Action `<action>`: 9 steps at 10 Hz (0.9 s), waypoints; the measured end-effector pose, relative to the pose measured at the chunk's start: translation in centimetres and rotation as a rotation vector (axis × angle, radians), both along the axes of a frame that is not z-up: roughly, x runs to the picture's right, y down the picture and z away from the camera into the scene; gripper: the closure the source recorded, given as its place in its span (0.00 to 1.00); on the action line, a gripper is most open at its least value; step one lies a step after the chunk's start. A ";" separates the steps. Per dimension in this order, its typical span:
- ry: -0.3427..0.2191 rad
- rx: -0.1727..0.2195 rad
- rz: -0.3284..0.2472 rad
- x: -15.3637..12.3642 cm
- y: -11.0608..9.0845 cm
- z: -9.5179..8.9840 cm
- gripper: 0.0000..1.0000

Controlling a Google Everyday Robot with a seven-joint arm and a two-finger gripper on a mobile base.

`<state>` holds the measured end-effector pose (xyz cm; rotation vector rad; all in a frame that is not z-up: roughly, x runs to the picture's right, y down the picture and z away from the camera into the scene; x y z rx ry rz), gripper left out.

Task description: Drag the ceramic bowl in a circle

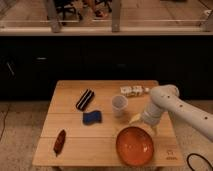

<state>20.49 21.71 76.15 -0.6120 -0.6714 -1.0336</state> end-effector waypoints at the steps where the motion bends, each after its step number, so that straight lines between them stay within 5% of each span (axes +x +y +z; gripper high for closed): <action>1: -0.008 0.006 -0.020 -0.1 0.2 -0.1 0.20; 9: -0.059 0.023 -0.092 0.1 0.5 -0.7 0.20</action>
